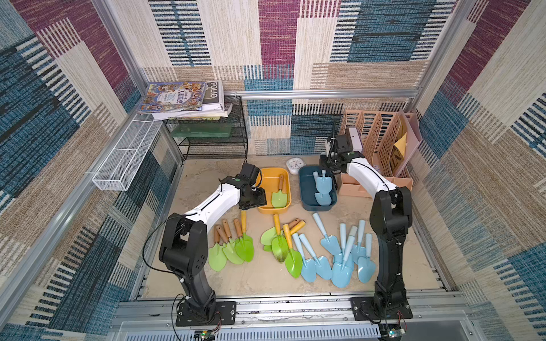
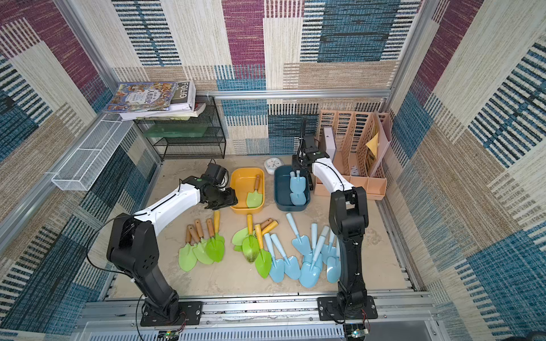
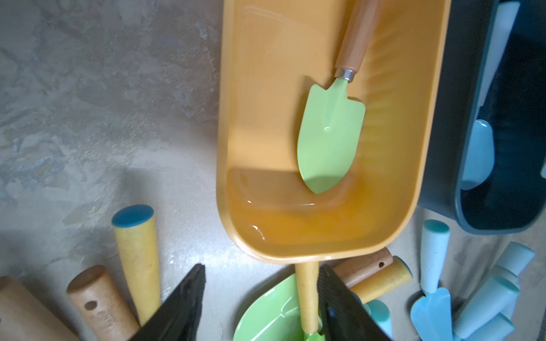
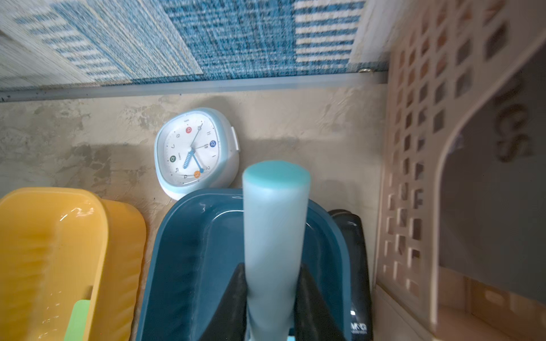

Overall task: Sort the small shovels by color and place them into the storage box
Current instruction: Place the shovel in the storage box.

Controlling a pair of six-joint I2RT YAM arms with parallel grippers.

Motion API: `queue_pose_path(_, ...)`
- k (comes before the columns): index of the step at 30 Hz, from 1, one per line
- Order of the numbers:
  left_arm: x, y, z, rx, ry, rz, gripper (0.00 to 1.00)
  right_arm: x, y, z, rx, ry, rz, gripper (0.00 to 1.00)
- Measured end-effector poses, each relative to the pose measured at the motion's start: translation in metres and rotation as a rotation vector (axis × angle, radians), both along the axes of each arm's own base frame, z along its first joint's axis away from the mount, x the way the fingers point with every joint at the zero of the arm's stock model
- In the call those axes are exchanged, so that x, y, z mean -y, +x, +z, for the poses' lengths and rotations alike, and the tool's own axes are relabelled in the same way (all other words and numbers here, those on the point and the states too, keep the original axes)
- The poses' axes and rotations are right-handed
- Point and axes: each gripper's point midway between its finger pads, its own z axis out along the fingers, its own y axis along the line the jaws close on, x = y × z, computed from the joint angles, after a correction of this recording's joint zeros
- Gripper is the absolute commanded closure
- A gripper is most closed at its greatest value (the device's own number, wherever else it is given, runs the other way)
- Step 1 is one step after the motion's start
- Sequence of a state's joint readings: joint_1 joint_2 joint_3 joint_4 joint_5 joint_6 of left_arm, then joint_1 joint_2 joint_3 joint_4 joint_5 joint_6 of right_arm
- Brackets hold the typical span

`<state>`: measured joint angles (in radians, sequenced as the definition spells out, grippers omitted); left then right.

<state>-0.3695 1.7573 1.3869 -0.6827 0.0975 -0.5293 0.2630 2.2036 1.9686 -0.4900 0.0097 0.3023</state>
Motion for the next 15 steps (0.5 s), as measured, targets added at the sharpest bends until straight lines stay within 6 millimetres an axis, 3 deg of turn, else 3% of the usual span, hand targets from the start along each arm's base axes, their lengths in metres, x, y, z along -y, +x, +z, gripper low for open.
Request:
queue_pose_path(4, -0.007, -0.003, -0.002, -0.007, 0.020, 0.019, 0.38, -0.017, 0.004, -0.021, -0.040, 0.017, 0.041, 0.88)
queue_pose_path(11, -0.013, -0.003, -0.005, -0.015, 0.031, 0.039, 0.38, -0.048, -0.013, -0.055, -0.117, 0.034, 0.110, 0.87)
queue_pose_path(15, -0.013, -0.003, -0.006, -0.018, 0.030, 0.042, 0.38, -0.056, -0.018, -0.068, -0.145, 0.039, 0.122, 0.86)
